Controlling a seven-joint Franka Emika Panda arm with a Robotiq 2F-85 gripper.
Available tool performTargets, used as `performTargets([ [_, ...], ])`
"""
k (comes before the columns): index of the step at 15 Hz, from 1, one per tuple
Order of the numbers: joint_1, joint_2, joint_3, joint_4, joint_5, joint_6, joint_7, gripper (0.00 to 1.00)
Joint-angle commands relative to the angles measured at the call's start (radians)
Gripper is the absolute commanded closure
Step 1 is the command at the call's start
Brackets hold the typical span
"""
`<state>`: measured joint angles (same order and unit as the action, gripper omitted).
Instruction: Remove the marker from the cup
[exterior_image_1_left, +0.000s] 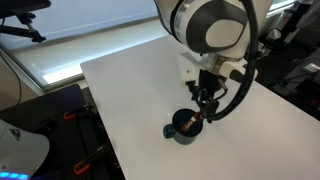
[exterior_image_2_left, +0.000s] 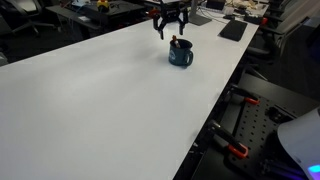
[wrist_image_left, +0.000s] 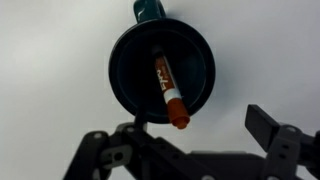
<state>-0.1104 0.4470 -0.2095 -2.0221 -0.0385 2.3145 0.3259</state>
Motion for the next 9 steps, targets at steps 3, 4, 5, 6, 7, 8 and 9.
performTargets([
  [3, 0.0, 0.001, -0.001, 0.002, 0.001, -0.003, -0.001, 0.0],
  [4, 0.0, 0.001, -0.001, 0.002, 0.001, -0.003, -0.001, 0.0],
  [5, 0.002, 0.005, -0.004, 0.005, -0.003, 0.0, 0.006, 0.0],
  [6, 0.0, 0.009, -0.004, 0.008, -0.002, 0.002, 0.006, 0.0],
  [7, 0.0, 0.014, -0.006, 0.01, -0.003, 0.008, 0.01, 0.0],
  [8, -0.003, 0.019, -0.007, 0.017, 0.0, 0.005, 0.009, 0.0],
  [9, -0.005, 0.022, -0.008, 0.021, 0.001, 0.005, 0.009, 0.0],
])
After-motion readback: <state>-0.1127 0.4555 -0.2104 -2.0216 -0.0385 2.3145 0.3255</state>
